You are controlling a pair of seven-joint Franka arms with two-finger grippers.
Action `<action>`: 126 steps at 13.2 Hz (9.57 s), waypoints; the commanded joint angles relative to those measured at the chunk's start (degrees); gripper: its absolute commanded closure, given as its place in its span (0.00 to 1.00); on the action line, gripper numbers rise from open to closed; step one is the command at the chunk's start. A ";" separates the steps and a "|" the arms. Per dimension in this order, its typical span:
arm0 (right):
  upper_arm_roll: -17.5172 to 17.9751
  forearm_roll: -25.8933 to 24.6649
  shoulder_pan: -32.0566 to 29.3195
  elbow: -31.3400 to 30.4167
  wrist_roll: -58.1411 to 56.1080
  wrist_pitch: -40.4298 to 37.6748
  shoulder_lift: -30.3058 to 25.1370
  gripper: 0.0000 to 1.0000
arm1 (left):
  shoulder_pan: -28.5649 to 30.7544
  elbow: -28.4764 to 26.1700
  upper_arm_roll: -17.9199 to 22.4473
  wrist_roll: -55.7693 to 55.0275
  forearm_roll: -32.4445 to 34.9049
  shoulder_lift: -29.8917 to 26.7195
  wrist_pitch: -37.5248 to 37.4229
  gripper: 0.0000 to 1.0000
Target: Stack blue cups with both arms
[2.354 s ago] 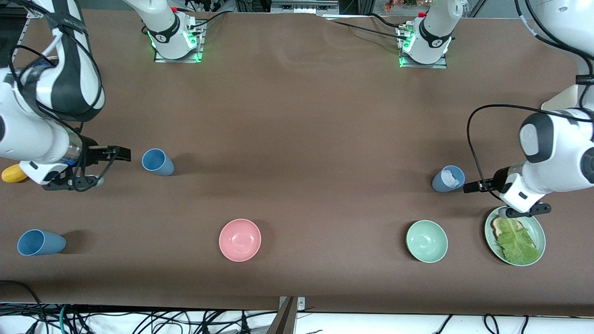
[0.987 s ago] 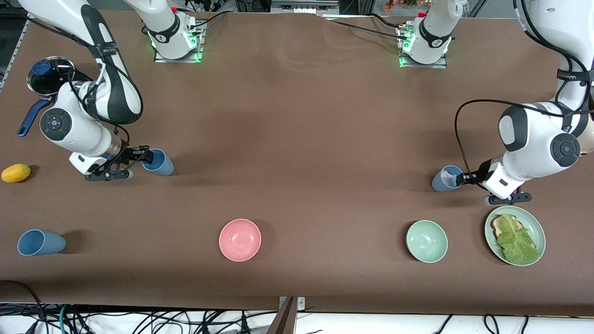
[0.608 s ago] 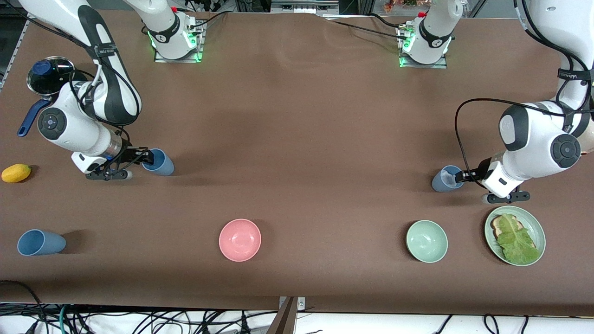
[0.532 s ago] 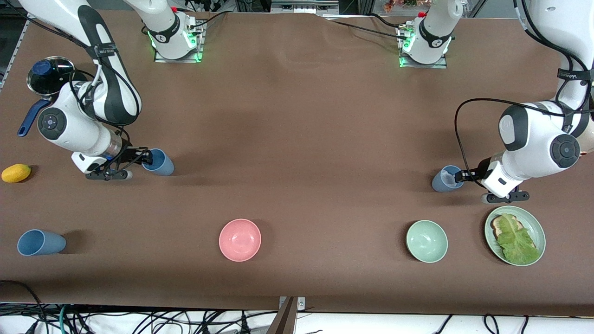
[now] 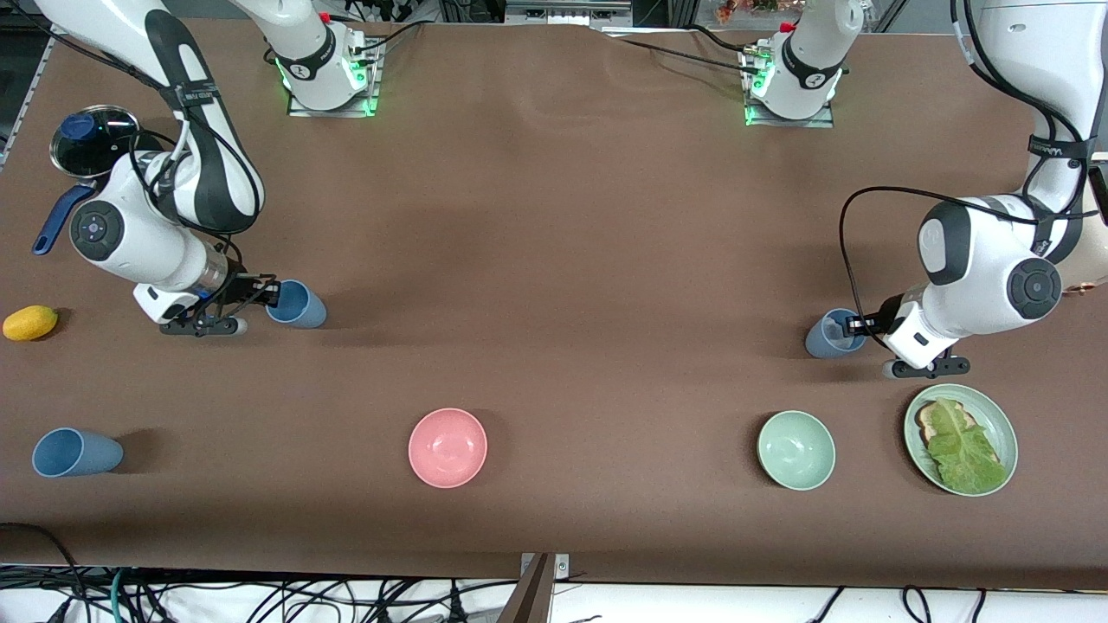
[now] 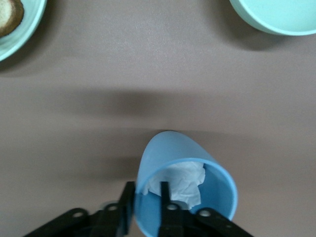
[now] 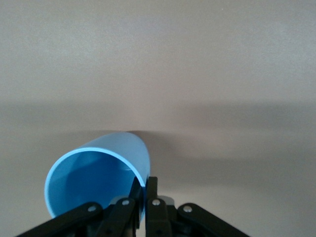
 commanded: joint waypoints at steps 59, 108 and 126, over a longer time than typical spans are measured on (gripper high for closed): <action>1.12 -1.72 41.85 58.49 86.43 -23.72 25.49 1.00 | -2.33 10.28 -0.79 -4.57 6.92 -23.79 -23.90 0.00; -18.30 -1.46 22.42 43.54 25.52 -49.28 -1.05 0.00 | -2.42 13.71 -0.79 -3.78 4.73 -19.57 -24.71 0.00; 6.57 -8.76 -3.24 35.98 11.64 -50.17 -11.68 0.00 | -2.43 13.71 -0.79 -3.87 4.73 -19.48 -24.71 0.00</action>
